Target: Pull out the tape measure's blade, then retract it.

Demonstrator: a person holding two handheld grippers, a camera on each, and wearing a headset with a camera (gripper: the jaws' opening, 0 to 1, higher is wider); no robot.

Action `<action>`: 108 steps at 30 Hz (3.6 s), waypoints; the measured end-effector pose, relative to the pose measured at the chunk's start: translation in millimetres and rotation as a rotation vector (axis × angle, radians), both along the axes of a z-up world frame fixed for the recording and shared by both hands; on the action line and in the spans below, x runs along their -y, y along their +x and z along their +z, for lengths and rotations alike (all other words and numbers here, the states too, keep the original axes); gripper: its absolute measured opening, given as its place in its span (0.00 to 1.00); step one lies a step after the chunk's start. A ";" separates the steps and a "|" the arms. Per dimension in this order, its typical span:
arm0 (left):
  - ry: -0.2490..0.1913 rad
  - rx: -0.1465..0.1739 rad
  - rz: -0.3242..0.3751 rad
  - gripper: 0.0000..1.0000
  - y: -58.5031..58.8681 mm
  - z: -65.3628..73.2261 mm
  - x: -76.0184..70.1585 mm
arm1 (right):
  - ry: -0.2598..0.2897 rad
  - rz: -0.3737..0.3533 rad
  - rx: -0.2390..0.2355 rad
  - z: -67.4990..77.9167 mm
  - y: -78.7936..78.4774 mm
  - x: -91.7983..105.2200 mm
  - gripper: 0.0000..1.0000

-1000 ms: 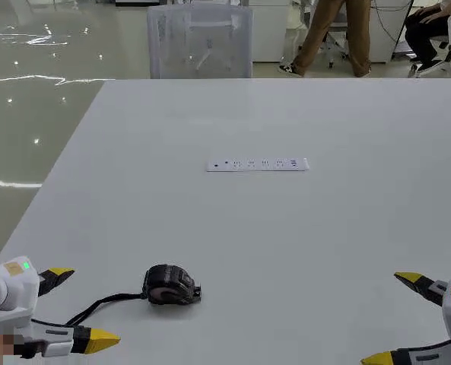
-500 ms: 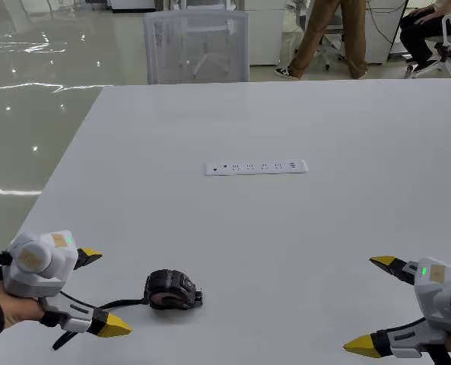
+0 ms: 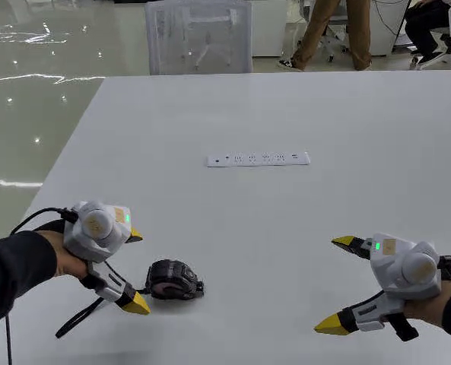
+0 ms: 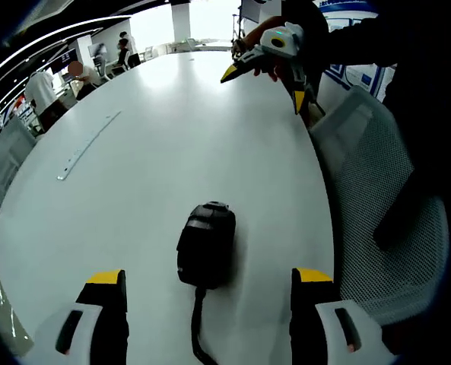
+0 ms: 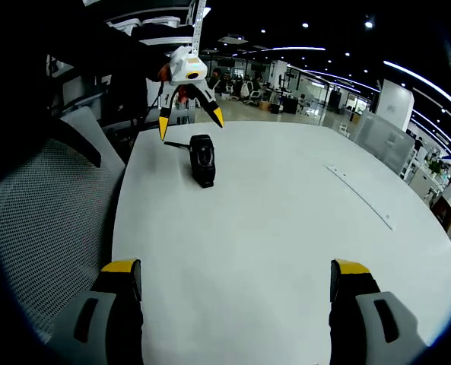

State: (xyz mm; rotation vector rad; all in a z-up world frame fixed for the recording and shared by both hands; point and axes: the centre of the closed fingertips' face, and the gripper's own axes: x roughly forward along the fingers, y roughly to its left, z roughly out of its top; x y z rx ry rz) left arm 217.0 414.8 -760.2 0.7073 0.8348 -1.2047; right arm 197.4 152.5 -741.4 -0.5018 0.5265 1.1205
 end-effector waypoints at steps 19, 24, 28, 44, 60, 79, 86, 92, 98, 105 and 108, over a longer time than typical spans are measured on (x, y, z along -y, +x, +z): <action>0.081 -0.123 -0.108 0.52 3.2 -31.9 37.8 | -0.003 0.164 -0.060 -19.1 22.4 -87.4 0.94; 0.143 -0.079 -0.144 0.41 9.2 -38.6 33.9 | 0.002 0.205 -0.082 -26.3 23.0 -115.3 0.89; 0.142 -0.086 -0.134 0.35 8.9 -37.7 33.0 | -0.005 0.243 -0.100 -33.6 19.8 -136.3 0.87; 0.105 -0.077 -0.139 0.34 9.2 -38.0 34.3 | -0.029 0.271 -0.129 -59.6 23.3 -176.5 0.60; 0.104 -0.079 -0.133 0.34 9.5 -38.6 34.4 | -0.045 0.264 -0.130 -74.8 24.7 -201.1 0.23; 0.078 -0.090 -0.120 0.34 10.4 -37.9 34.4 | -0.090 0.303 -0.118 -81.4 25.7 -201.2 0.11; 0.075 -0.086 -0.123 0.34 10.7 -37.6 34.3 | -0.094 0.304 -0.147 -81.1 25.2 -197.2 0.10; 0.076 -0.091 -0.123 0.34 10.8 -37.7 34.9 | -0.095 0.295 -0.174 -80.7 25.6 -185.8 0.11; 0.075 -0.089 -0.128 0.34 10.1 -37.9 34.7 | -0.132 0.315 -0.164 -81.5 22.1 -190.4 0.13; 0.077 -0.094 -0.117 0.34 10.6 -38.4 35.0 | -0.115 0.317 -0.168 -83.8 21.8 -198.9 0.13; 0.078 -0.098 -0.109 0.34 10.8 -38.5 34.9 | -0.118 0.329 -0.149 -84.5 21.8 -198.5 0.12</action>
